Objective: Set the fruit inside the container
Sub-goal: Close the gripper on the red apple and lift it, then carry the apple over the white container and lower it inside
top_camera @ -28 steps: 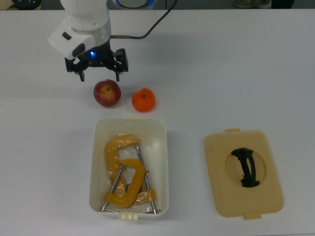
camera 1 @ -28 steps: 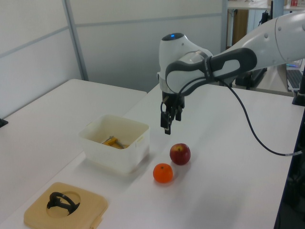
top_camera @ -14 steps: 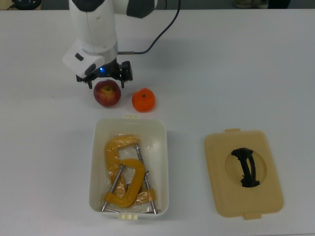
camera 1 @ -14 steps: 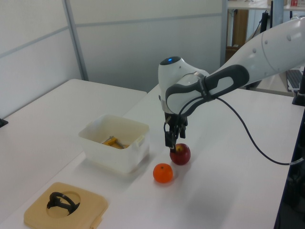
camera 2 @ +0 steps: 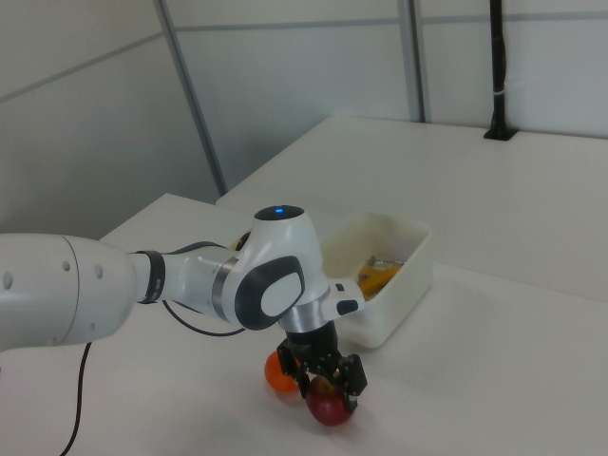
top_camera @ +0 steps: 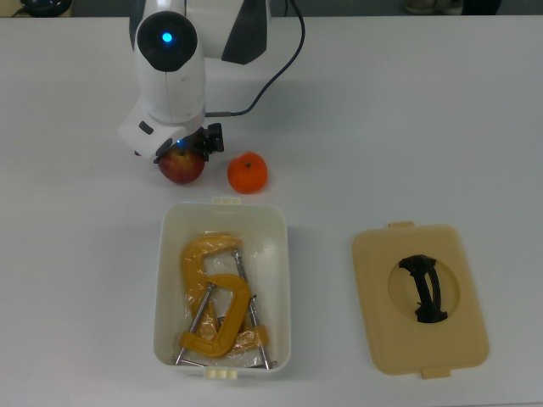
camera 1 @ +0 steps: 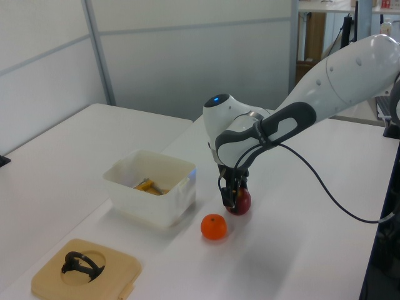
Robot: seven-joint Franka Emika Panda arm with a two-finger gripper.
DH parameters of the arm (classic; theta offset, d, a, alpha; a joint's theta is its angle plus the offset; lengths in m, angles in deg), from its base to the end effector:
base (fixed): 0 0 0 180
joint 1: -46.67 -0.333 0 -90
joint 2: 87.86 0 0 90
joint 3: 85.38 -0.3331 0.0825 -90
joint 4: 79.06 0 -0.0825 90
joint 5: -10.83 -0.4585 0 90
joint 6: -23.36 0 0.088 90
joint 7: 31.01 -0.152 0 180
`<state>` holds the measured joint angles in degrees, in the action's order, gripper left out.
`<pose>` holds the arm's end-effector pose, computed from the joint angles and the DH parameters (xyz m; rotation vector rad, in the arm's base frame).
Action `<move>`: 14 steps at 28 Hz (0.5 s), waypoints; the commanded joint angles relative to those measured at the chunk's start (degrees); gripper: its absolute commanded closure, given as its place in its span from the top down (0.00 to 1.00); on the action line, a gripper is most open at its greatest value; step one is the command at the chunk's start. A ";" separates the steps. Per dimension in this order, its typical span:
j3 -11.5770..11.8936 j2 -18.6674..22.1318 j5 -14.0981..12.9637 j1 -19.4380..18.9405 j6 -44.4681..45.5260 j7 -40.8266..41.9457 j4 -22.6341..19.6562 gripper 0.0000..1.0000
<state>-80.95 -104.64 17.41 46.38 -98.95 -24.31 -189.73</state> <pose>0.6614 -0.0568 0.2567 3.0253 0.1707 -0.1517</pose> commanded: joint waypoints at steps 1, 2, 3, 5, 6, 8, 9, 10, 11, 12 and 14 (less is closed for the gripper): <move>0.14 0.09 0.89 -0.24 -1.09 1.56 0.09 0.35; 0.14 0.44 0.37 -0.24 -0.65 1.48 0.88 0.19; 0.14 0.70 0.10 -0.24 -0.56 1.30 1.23 0.13; 0.05 1.49 -0.34 -0.15 -0.21 1.12 1.59 0.07; 0.05 2.02 -0.69 -0.15 0.49 1.12 1.94 0.07; 0.14 2.81 -2.78 -0.24 4.86 1.30 4.99 0.07; 0.05 2.81 -3.58 -0.24 6.71 1.30 6.50 0.07; 0.05 2.81 -4.37 -0.15 8.56 1.30 8.34 0.07; 0.05 2.73 -5.25 -0.24 10.32 1.30 10.36 0.07; 0.14 2.64 -6.04 -0.15 11.99 1.30 12.29 0.08; 0.14 2.46 -8.24 -0.15 14.98 1.12 16.85 0.10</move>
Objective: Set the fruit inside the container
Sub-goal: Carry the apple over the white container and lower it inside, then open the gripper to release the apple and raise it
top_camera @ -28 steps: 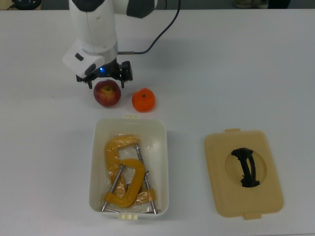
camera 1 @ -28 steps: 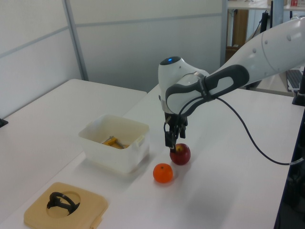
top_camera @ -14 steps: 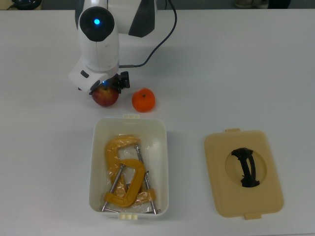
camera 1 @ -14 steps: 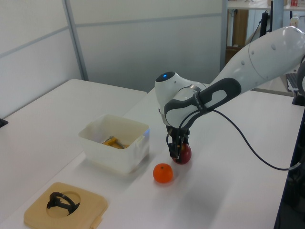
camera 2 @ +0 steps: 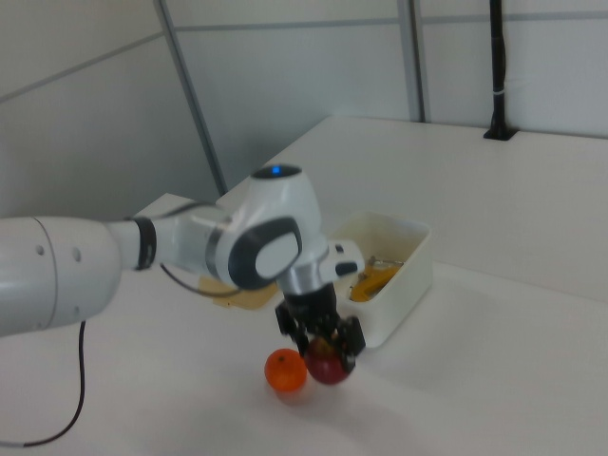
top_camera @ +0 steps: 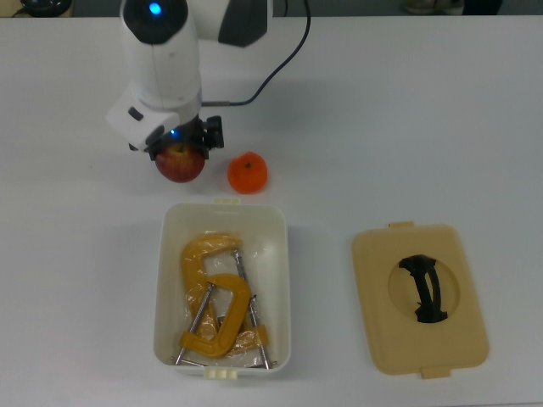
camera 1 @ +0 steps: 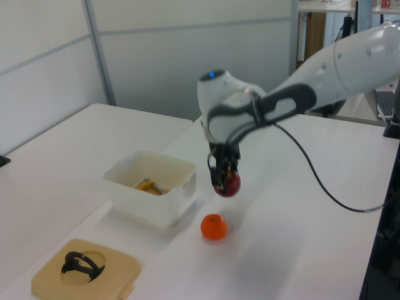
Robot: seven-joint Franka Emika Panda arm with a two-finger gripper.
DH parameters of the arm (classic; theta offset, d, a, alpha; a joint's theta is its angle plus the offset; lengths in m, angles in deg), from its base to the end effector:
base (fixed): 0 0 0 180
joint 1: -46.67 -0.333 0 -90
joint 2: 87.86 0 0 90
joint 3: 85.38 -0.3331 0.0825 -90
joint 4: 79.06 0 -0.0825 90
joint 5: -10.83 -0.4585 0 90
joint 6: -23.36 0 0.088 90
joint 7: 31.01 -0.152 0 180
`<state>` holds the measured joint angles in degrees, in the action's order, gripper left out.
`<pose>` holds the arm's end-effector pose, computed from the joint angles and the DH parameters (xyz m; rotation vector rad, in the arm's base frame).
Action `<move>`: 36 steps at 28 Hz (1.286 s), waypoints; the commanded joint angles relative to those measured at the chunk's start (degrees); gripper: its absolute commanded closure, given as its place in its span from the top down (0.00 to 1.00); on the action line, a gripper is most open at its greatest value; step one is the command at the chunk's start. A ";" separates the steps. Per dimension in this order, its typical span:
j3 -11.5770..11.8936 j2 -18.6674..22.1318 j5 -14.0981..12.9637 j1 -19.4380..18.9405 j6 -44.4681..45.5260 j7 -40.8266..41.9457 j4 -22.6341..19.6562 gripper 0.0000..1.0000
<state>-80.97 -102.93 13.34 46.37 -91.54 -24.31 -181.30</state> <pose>0.6911 -0.0521 0.3413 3.0838 0.1029 -0.0723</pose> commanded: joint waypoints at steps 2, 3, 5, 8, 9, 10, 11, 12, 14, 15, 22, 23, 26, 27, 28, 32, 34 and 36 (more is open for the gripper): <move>0.16 0.40 -5.76 -0.06 7.94 0.86 10.82 0.10; 0.16 0.22 -6.55 -0.14 7.94 0.77 11.88 0.11; 0.16 -1.35 -8.91 -0.14 7.59 -0.80 14.85 0.10; 0.07 -3.99 -9.63 -0.14 6.89 -4.66 18.64 0.10; 0.07 -4.78 -9.63 -0.14 6.28 -5.81 19.87 0.10; -0.45 -6.01 -9.54 -0.14 4.01 -7.13 20.75 0.12; -0.81 -6.28 -9.28 -0.23 2.50 -7.66 20.76 0.14; -1.24 -6.46 -9.19 -0.23 0.84 -8.10 20.68 0.14; -1.60 -7.16 -8.93 -0.23 -2.15 -9.16 20.59 0.15; -1.77 -8.38 -8.93 -0.23 -4.60 -10.20 20.59 0.18; -1.78 -11.29 -8.05 -1.02 -10.61 -12.06 20.41 0.27; -1.78 -11.38 -7.70 -1.11 -10.69 -12.23 20.24 0.34; -1.78 -11.29 -6.56 -1.20 -10.61 -13.11 20.24 0.65; -1.86 -11.12 -6.55 -1.11 -10.43 -13.12 20.32 0.82; -1.78 -10.77 -6.55 -1.20 -10.17 -13.12 20.32 1.00; -1.86 -9.27 -6.73 -1.20 -5.53 -13.12 20.32 1.00; -1.78 -8.66 -6.73 -1.20 -1.40 -13.03 20.41 1.00; -1.78 -7.17 -6.56 -1.11 5.52 -12.24 20.41 1.00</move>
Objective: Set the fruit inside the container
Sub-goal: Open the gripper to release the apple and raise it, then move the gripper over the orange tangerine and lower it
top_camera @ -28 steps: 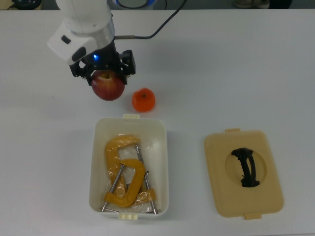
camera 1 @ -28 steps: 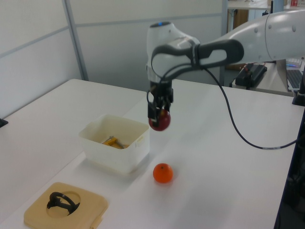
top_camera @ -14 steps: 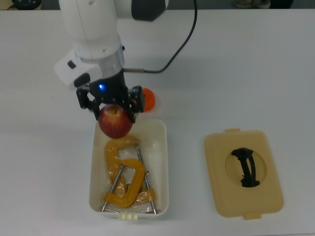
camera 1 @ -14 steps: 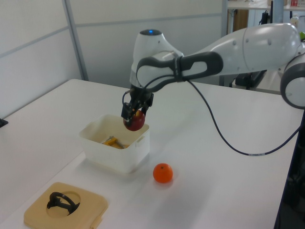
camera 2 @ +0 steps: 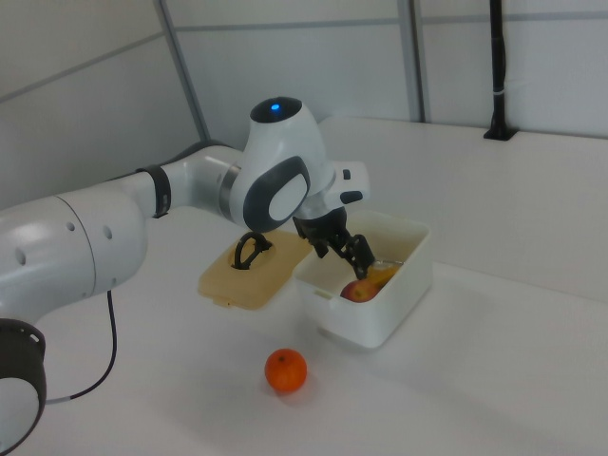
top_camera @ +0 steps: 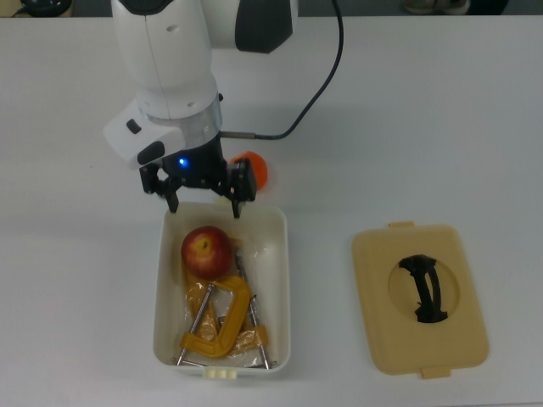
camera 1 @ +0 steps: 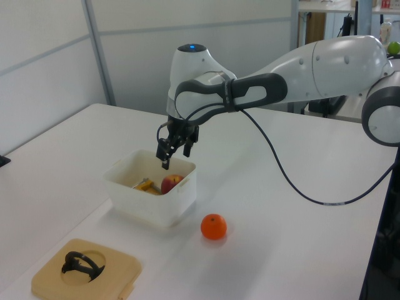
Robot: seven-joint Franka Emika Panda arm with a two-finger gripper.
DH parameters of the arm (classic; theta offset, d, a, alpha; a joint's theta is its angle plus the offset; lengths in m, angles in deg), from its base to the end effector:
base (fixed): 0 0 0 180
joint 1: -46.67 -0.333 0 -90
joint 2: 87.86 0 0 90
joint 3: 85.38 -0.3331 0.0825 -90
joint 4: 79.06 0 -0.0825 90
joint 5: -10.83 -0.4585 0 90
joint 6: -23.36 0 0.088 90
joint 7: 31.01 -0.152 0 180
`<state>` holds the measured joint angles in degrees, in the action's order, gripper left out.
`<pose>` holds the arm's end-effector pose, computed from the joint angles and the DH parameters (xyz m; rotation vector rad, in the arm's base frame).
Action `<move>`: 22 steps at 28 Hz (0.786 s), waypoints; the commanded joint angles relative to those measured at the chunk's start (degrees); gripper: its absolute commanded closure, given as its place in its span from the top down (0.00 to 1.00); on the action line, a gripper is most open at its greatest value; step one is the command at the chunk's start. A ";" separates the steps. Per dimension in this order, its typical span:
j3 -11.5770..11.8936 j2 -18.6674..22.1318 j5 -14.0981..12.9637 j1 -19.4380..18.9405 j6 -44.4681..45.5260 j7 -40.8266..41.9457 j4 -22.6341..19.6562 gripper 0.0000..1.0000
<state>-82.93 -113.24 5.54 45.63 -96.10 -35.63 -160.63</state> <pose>0.7989 -0.0067 0.4150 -3.0434 0.2068 -0.3320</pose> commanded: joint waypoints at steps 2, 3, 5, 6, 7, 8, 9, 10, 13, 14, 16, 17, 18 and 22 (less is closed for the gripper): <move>0.19 3.76 1.33 -0.37 14.15 0.66 -0.26 1.00; 0.19 4.03 1.42 -0.37 16.18 1.71 -0.34 1.00; 0.19 5.08 1.42 -0.37 23.09 4.95 -0.34 1.00; 0.19 5.26 1.51 -0.37 25.40 6.11 -0.43 1.00; 0.19 5.35 1.51 -0.37 27.60 7.16 -0.61 1.00; 0.10 5.26 1.77 -0.46 29.27 8.04 -0.96 1.00; 0.01 5.26 2.21 -0.46 30.42 8.66 -1.31 1.00; -0.42 5.17 3.34 -0.55 30.78 9.10 -2.53 1.00; -1.57 5.00 5.63 -1.60 30.35 9.11 -5.26 1.00; -1.57 5.08 6.42 -1.95 30.08 9.11 -6.05 1.00; -1.66 5.26 7.66 -3.00 28.42 9.02 -8.67 1.00; -1.66 5.43 7.75 -3.27 27.54 9.02 -9.56 1.00; -1.57 5.61 7.84 -3.45 26.32 8.93 -10.44 1.00; -1.57 6.05 7.84 -4.50 19.99 8.58 -13.79 1.00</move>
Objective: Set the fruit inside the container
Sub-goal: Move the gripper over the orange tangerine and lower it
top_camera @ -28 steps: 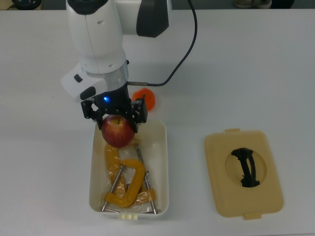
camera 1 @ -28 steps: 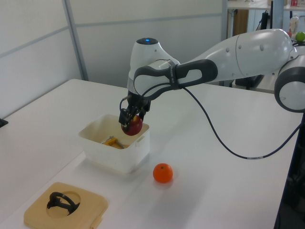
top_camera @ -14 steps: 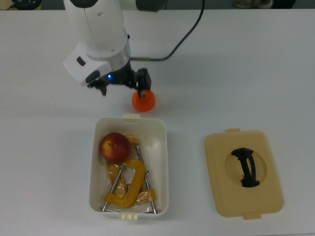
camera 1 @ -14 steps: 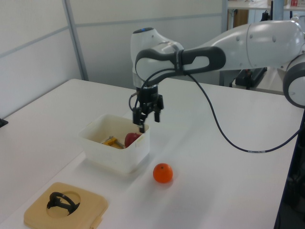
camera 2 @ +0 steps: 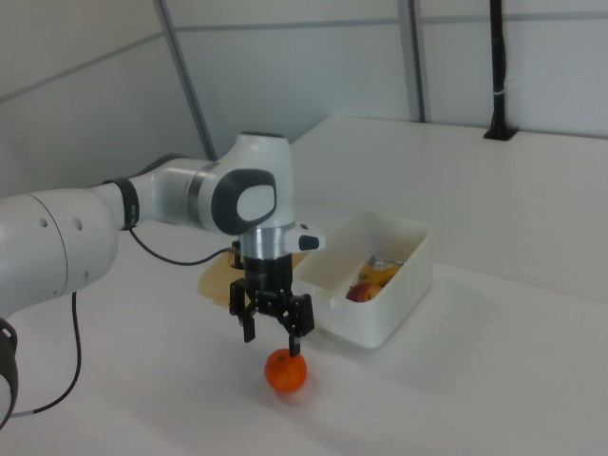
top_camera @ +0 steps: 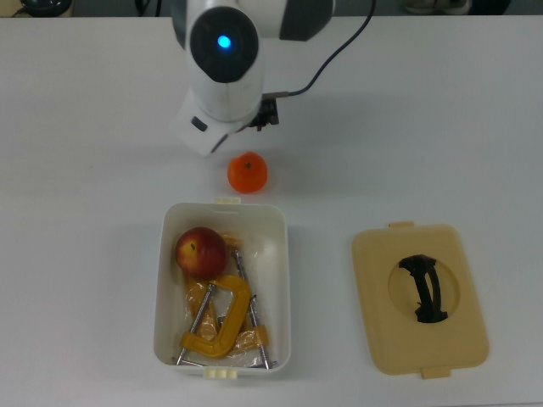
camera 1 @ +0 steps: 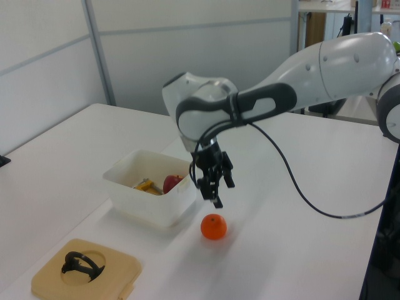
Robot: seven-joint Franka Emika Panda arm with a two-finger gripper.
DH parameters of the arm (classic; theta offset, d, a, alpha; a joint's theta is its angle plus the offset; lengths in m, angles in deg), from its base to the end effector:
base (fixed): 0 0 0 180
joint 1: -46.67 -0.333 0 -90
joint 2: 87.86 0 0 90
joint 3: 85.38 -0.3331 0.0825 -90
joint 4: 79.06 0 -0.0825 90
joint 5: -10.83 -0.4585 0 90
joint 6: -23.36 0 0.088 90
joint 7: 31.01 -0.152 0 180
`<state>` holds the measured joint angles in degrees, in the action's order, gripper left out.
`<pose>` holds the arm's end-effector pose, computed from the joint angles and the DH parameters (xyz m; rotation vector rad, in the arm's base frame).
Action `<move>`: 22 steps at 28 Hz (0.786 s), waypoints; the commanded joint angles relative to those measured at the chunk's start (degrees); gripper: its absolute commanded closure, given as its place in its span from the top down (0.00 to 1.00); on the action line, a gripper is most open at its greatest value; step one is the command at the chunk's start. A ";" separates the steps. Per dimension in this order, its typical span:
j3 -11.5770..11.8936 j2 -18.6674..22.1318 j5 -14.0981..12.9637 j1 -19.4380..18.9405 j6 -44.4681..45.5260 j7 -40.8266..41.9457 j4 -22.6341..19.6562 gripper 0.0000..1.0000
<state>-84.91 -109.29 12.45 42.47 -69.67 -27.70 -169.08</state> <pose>0.6897 0.0412 0.3501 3.0633 0.1979 -0.4975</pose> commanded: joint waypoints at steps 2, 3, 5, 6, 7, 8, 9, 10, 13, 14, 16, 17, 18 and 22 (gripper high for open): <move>0.41 1.84 1.02 -1.69 -8.65 0.64 -5.96 1.00; 0.41 1.66 1.19 -1.77 -9.61 0.64 -6.31 1.00; 0.41 1.14 1.81 -1.95 -12.34 0.56 -7.36 1.00; 0.32 1.05 2.07 -2.12 -13.04 0.38 -7.72 1.00; 0.32 0.79 2.51 -3.00 -14.10 -0.23 -8.42 1.00; 0.32 0.61 2.86 -3.35 -14.45 -0.41 -8.68 1.00; 0.41 0.35 3.21 -3.62 -14.63 -0.59 -8.77 1.00; 0.32 0.17 3.74 -3.71 -14.72 -0.76 -8.77 1.00; 0.32 -0.62 4.36 -3.80 -14.90 -1.29 -8.69 1.00; 0.32 -0.88 4.36 -3.88 -14.98 -1.29 -8.69 1.00; 0.32 -1.15 4.71 -3.88 -15.07 -1.29 -8.60 1.00; 0.32 -1.24 5.41 -3.88 -16.12 -1.38 -8.60 1.00; 0.41 -1.24 5.67 -3.97 -16.65 -1.55 -8.69 1.00; 0.32 -2.46 6.38 -3.97 -17.79 -2.35 -8.51 1.00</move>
<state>-84.96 -111.22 17.17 39.02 -85.06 -28.22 -176.70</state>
